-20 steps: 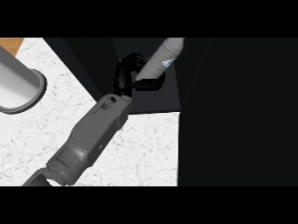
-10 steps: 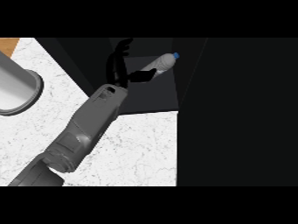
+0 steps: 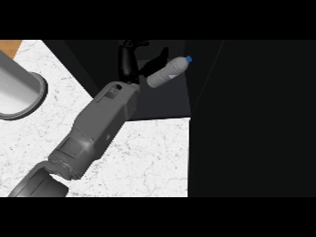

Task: Pick up the bottled water, place it into the cabinet and close the cabinet

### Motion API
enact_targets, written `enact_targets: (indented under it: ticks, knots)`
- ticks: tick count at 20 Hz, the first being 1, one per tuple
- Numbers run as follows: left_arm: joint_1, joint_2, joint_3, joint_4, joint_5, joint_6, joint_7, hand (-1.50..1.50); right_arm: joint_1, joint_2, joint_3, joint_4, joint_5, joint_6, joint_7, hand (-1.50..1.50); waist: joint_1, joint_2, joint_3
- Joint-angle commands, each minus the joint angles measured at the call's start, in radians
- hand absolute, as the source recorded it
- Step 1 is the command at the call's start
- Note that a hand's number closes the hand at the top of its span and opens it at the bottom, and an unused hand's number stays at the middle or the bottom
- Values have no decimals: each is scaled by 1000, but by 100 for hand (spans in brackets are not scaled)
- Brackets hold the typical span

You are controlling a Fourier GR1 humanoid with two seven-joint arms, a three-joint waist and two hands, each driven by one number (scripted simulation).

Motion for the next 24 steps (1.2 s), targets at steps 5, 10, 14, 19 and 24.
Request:
enact_targets:
  ticks: [5, 10, 14, 19, 24]
  knots:
    - [33, -10, 62, -42, 81, -240, -118, 150, 25, 5, 4, -80, -53, 4, 46, -150, 12, -15, 2]
    - [113, -10, -47, -168, 174, -230, -103, 150, 0, 21, 59, -141, -28, -22, 116, -150, 16, -23, 2]
    - [192, -10, -148, -292, 226, -314, -33, 150, 37, -2, 44, -162, -24, -10, 113, -150, 23, -32, 2]
    - [350, -10, -264, -488, 302, -416, -14, -150, 41, 5, 74, -201, 3, -32, 130, -150, 47, -36, 1]
    - [560, -10, -414, -722, 321, -401, 9, -150, 76, 34, 148, -174, 73, -68, 122, -150, 67, -43, 1]
